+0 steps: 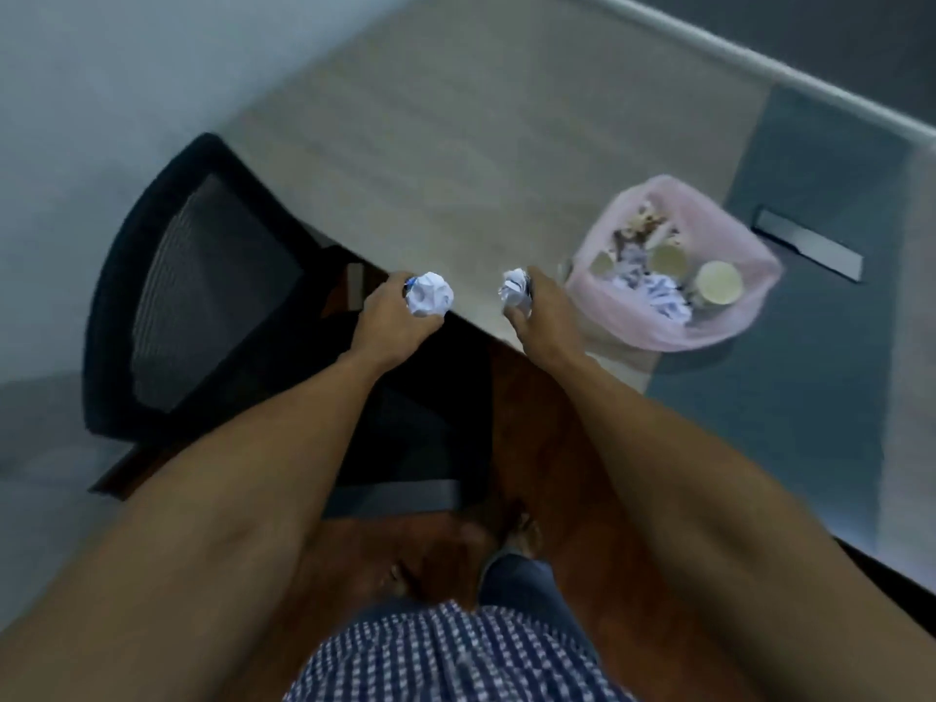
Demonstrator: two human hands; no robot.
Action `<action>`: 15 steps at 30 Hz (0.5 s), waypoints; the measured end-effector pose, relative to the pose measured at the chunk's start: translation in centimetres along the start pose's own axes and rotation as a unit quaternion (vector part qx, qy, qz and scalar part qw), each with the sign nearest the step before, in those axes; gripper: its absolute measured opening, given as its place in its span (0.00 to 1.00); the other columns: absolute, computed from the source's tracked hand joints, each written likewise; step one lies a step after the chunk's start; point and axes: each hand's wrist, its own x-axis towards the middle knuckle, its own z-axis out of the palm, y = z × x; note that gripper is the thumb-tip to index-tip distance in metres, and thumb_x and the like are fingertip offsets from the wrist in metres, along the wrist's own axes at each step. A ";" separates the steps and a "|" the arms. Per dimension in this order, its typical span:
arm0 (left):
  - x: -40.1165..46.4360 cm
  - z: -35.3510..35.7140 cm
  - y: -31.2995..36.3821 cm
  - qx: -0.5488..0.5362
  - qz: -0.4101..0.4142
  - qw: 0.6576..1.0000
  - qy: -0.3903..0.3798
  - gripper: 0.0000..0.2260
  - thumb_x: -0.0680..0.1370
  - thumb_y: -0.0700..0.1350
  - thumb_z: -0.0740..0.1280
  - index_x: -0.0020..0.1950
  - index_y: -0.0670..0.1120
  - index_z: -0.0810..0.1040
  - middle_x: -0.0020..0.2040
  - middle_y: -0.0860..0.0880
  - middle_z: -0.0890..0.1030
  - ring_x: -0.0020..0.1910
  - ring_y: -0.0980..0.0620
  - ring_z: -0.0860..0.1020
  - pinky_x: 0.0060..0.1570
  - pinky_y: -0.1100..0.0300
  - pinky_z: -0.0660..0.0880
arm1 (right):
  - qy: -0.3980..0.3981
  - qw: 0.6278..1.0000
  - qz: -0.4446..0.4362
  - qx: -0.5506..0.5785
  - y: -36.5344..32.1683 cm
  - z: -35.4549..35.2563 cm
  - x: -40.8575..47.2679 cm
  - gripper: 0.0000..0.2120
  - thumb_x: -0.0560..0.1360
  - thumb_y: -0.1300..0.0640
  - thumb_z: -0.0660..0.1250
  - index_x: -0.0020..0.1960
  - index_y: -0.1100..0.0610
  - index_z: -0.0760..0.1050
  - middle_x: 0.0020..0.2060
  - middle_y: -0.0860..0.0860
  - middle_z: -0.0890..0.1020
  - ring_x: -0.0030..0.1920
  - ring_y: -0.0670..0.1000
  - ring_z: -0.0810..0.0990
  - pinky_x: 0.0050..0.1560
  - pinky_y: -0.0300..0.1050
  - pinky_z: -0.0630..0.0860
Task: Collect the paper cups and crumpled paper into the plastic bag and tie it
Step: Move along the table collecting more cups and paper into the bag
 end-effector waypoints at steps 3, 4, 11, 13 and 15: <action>1.1 3.1 4.6 0.011 0.045 0.998 -0.044 0.23 0.64 0.58 0.73 0.57 0.57 0.73 0.48 0.57 0.81 0.46 0.54 0.82 0.46 0.59 0.77 | 0.056 0.997 0.050 -0.010 2.4 -4.8 -0.5 0.08 0.78 0.55 0.66 0.53 0.57 0.72 0.45 0.54 0.80 0.45 0.57 0.77 0.47 0.58 0.76; 1.5 4.2 6.0 0.017 0.061 0.996 -0.058 0.24 0.64 0.57 0.74 0.58 0.57 0.72 0.48 0.57 0.81 0.46 0.54 0.81 0.45 0.58 0.77 | 0.072 0.995 0.066 -0.018 3.4 -6.2 -0.7 0.09 0.78 0.55 0.66 0.55 0.57 0.72 0.47 0.54 0.80 0.48 0.57 0.77 0.49 0.57 0.76; 4.3 13.0 14.1 0.052 0.149 0.981 -0.117 0.27 0.69 0.52 0.77 0.64 0.50 0.72 0.55 0.50 0.82 0.51 0.48 0.81 0.49 0.54 0.78 | 0.137 0.977 0.162 0.006 10.1 -14.4 -0.2 0.20 0.76 0.55 0.71 0.64 0.56 0.67 0.53 0.58 0.80 0.51 0.59 0.79 0.52 0.57 0.77; 5.1 15.3 15.5 0.066 0.167 0.975 -0.129 0.28 0.70 0.51 0.77 0.66 0.48 0.72 0.57 0.48 0.82 0.52 0.47 0.80 0.50 0.54 0.78 | 0.146 0.974 0.173 0.008 11.9 -15.7 0.5 0.19 0.76 0.54 0.71 0.62 0.58 0.68 0.50 0.57 0.80 0.48 0.59 0.79 0.50 0.60 0.78; 5.9 17.6 16.5 0.079 0.178 0.972 -0.132 0.28 0.70 0.52 0.77 0.66 0.47 0.73 0.56 0.46 0.82 0.52 0.46 0.80 0.49 0.55 0.77 | 0.147 0.973 0.175 0.014 13.6 -16.6 1.5 0.18 0.77 0.54 0.71 0.60 0.58 0.68 0.47 0.56 0.80 0.46 0.58 0.80 0.48 0.58 0.78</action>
